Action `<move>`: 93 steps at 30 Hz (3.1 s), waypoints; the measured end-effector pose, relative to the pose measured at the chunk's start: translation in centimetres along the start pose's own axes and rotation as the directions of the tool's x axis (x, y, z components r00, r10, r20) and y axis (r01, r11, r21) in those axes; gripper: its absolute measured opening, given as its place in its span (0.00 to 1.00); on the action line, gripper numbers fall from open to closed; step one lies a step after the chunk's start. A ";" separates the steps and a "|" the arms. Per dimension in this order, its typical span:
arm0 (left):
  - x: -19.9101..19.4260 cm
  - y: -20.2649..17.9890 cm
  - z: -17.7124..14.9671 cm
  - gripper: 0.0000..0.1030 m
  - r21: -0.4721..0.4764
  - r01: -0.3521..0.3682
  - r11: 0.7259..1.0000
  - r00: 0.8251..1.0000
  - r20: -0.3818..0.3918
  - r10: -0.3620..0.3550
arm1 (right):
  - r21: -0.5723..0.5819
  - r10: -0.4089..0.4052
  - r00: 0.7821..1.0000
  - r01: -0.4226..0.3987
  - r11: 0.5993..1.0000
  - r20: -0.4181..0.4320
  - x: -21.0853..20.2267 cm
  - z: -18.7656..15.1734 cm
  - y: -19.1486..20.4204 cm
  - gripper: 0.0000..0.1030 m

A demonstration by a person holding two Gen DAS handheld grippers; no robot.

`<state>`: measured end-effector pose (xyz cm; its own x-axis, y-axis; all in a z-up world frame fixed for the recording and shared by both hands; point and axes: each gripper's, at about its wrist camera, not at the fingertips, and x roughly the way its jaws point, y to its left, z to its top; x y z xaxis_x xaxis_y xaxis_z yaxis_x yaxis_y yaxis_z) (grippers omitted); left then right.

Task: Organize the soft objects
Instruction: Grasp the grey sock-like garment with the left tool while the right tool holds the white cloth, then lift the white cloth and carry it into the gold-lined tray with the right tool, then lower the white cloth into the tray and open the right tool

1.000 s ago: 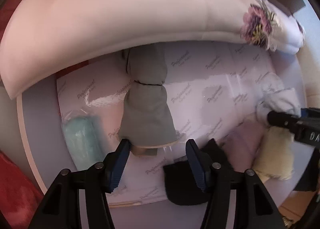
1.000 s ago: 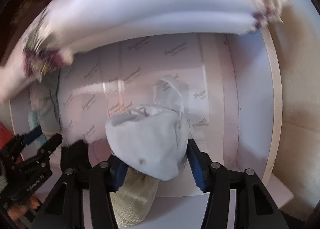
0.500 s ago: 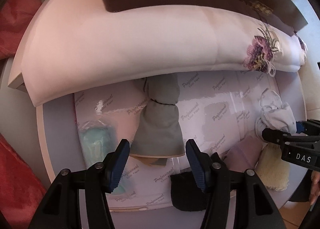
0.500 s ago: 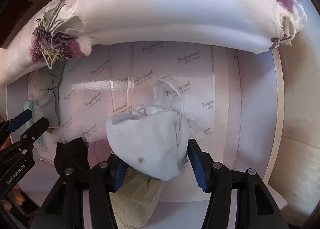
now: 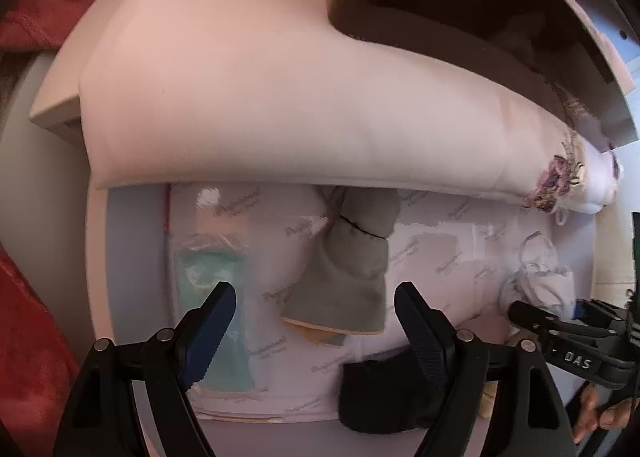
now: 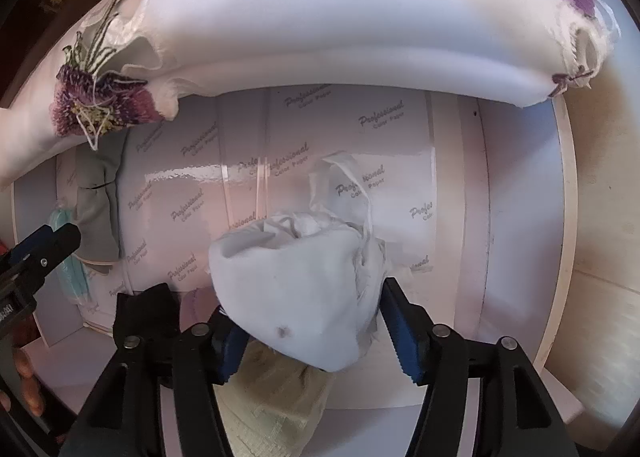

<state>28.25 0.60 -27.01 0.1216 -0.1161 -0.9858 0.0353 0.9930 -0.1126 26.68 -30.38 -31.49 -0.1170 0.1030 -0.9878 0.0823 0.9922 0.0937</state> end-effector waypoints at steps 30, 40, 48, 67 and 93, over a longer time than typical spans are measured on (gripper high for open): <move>0.2 -1.3 -2.3 0.25 -0.026 0.012 1.000 0.980 -0.198 -0.017 | -0.098 0.033 0.989 -0.019 0.995 0.147 -5.7 -2.6 3.7 0.52; 0.9 -0.9 -4.0 0.25 -0.007 -0.028 1.000 0.979 -0.204 0.026 | -0.087 0.261 0.932 -0.247 0.965 0.252 -11.7 -5.5 3.6 0.52; 3.0 -1.6 -4.9 0.25 -0.028 -0.012 1.000 0.978 -0.207 0.006 | -0.102 0.365 0.872 -0.351 0.931 0.327 -17.3 -2.5 5.5 0.52; 4.7 -0.4 -4.8 0.25 -0.040 -0.001 0.999 0.974 -0.226 -0.008 | 0.029 0.310 0.904 -0.333 0.943 0.293 -15.8 11.7 9.4 0.58; 4.5 -0.3 -5.0 0.25 -0.047 -0.005 0.999 0.975 -0.223 -0.005 | -0.092 0.194 0.921 -0.173 0.981 0.339 -14.5 10.3 11.5 0.57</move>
<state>23.79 -0.11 -32.03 -0.1033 -0.1138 -0.9881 -0.0115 0.9935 -0.1132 39.55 -21.23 -17.34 0.2438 0.2633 -0.9334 0.0099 0.9617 0.2739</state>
